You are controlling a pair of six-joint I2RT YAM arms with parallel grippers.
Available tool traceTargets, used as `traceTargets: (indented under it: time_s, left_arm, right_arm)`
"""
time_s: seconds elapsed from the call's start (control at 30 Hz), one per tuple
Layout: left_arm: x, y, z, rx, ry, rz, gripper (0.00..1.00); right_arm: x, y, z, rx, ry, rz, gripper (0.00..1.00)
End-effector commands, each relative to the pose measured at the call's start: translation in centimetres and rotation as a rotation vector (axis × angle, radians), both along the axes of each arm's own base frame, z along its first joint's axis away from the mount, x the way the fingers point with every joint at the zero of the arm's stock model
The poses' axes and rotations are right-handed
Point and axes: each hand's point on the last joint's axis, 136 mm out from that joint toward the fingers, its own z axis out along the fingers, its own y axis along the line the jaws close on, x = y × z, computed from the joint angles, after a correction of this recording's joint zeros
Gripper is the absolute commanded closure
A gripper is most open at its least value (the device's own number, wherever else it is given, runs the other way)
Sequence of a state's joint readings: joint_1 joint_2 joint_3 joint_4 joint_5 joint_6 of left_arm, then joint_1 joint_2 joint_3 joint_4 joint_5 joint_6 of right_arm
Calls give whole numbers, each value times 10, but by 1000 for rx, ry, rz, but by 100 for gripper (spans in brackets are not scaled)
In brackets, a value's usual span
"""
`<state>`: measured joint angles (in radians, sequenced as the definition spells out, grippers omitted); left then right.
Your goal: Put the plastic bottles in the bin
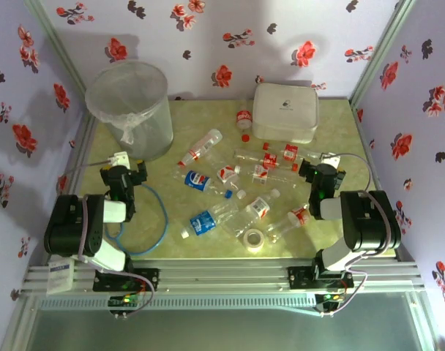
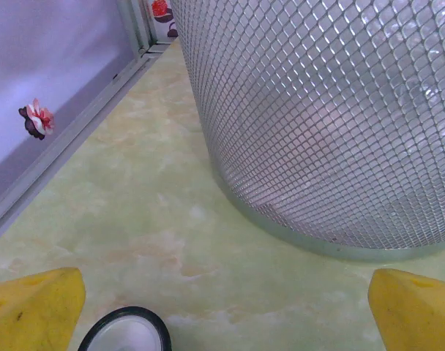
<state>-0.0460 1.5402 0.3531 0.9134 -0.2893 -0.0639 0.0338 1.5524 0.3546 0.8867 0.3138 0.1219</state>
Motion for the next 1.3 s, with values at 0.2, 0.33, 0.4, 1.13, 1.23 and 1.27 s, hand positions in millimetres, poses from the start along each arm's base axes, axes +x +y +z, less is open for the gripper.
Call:
traceTargets:
  time_s: [0.2,0.33,0.4,1.13,1.23,1.27]
  left_arm:
    - [7,3,11,29,-34,13,0]
    - [9,3,10,5,-28,-4,0]
    - [9,4,10,3,-27,-3,0]
    - [8,-10,36,37,-10,-75,0]
    - [-2,-19,54,30,32,-85,0]
    - [-8,-23,62,33,37,-80,0]
  right_arm:
    - [9,4,10,-16,-34,19,1]
    - [10,4,10,-5,-32,22,1]
    - [10,4,10,-1,-31,26,1]
    - [6,2,33,-2,-15,25,1]
    - [-5,-4,61,33,41,-36,1]
    - [-10,-4,68,52,83,-46,1]
